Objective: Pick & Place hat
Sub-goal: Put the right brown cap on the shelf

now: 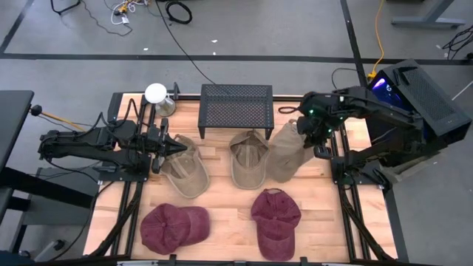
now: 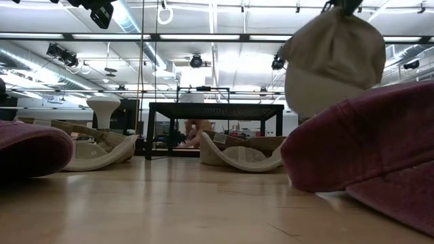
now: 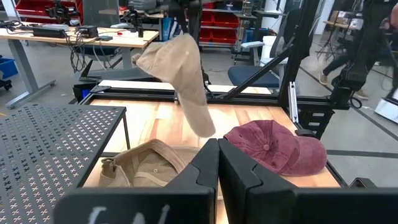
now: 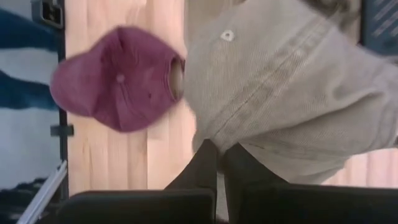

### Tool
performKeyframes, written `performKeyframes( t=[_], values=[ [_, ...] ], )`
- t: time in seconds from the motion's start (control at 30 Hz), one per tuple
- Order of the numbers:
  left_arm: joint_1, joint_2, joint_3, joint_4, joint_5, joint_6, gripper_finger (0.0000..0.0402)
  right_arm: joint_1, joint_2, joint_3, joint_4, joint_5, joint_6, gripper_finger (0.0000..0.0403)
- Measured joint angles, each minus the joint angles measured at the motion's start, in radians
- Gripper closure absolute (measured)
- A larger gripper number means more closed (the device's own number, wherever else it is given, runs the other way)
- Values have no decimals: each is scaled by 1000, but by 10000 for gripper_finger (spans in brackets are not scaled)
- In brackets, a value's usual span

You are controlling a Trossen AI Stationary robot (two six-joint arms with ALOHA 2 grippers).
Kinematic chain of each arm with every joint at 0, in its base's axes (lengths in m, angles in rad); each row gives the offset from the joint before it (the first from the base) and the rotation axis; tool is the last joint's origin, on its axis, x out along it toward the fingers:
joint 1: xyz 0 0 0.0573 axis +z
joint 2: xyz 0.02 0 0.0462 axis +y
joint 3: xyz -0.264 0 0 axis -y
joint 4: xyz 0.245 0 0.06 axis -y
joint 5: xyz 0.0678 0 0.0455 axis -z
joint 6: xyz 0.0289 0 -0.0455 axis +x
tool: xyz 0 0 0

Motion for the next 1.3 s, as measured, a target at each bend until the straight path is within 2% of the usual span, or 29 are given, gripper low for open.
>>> performKeyframes(
  t=[0.27,0.73,0.97,1.3],
  values=[
    [0,0,0,0,0,0,387,-43,54,168,47,8,-37,403],
    [0,0,0,0,0,0,387,-128,271,457,91,187,-172,403],
    [0,0,0,0,0,1,387,-170,348,505,132,237,-242,403],
    [0,0,0,0,0,0,387,-216,376,505,251,301,-259,403]
  ],
)
